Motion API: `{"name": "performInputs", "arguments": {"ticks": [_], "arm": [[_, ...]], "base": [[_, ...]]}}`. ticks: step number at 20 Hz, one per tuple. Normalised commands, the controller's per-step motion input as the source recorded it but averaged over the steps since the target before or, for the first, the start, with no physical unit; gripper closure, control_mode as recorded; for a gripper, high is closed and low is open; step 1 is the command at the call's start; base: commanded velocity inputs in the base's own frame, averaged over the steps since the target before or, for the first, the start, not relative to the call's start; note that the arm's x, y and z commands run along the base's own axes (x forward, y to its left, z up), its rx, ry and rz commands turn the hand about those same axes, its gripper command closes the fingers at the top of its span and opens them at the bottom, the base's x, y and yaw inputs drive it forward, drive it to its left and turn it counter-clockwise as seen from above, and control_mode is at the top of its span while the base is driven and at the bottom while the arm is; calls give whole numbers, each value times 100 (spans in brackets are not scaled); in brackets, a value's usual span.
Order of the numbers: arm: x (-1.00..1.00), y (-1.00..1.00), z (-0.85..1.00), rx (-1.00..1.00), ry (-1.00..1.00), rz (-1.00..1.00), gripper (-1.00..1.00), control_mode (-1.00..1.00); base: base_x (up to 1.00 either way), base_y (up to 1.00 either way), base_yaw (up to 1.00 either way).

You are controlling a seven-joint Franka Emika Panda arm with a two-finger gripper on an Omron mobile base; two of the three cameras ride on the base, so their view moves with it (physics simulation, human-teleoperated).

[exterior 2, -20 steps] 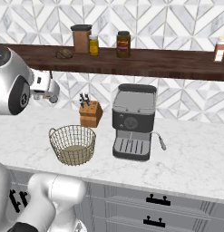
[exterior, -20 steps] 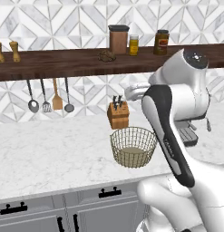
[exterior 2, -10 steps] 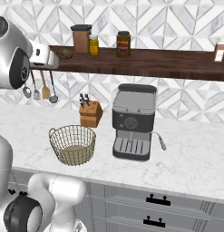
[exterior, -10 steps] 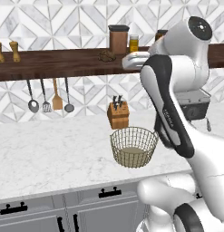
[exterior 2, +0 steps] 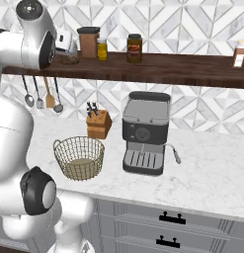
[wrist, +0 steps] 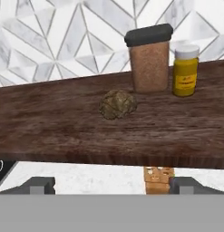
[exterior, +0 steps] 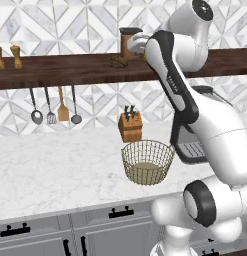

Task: Open the cabinet, pick up the bread from the cabinet and place it in the basket. Then move the basket to the dining counter.

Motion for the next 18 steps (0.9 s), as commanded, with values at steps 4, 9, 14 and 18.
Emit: {"name": "performInputs", "arguments": {"ticks": [4,9,14,18], "arm": [[100,4,-17,5,6,0,-100,-100],[58,40,-18,1,9,0,-100,-100],[41,32,-10,0,0,1,-100,-100],[48,18,-27,0,0,2,-100,-100]], "base": [[0,0,0],[0,0,0],[0,0,0],[0,0,0]]}}
